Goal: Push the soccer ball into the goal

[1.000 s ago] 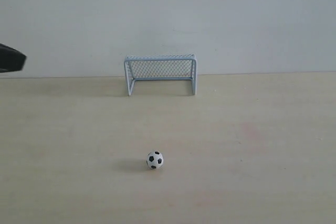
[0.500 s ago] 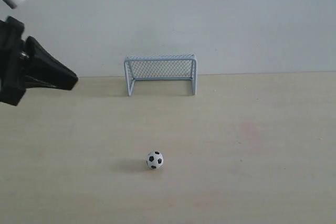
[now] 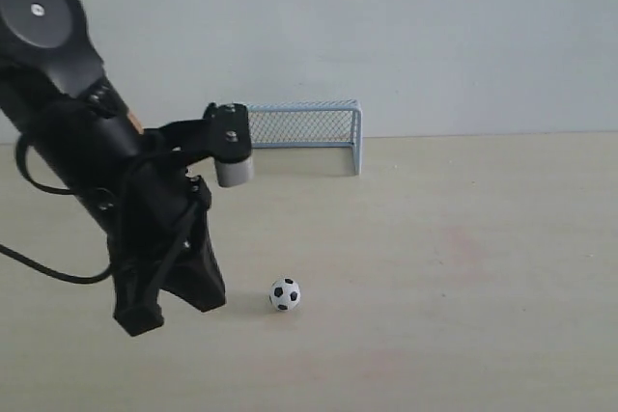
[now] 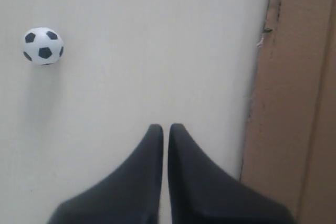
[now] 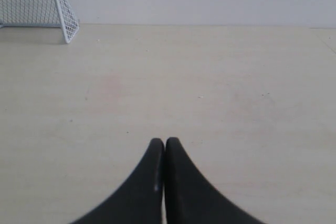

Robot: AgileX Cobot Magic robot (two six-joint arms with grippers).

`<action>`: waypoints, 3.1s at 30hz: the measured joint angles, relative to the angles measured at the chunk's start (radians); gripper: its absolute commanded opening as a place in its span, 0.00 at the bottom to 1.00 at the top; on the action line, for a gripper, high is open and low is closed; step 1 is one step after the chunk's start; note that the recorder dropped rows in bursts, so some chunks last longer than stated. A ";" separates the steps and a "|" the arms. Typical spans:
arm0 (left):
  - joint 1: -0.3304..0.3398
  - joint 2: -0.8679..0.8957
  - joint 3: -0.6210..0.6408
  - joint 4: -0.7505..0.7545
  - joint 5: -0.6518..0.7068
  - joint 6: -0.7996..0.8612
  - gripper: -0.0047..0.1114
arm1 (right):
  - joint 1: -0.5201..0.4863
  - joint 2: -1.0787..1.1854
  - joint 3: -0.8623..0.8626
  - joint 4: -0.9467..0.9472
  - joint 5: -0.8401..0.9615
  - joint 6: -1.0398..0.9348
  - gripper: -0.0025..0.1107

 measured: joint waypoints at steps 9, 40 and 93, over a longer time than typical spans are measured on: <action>-0.082 0.135 -0.092 0.137 -0.057 -0.101 0.08 | 0.000 0.000 0.000 0.000 0.000 0.000 0.02; -0.002 0.323 -0.095 -0.027 -0.280 0.125 0.08 | 0.000 0.000 0.000 0.000 0.000 0.000 0.02; 0.016 -0.177 -0.018 0.055 -0.916 -0.139 0.08 | 0.000 0.000 0.000 0.000 0.000 0.000 0.02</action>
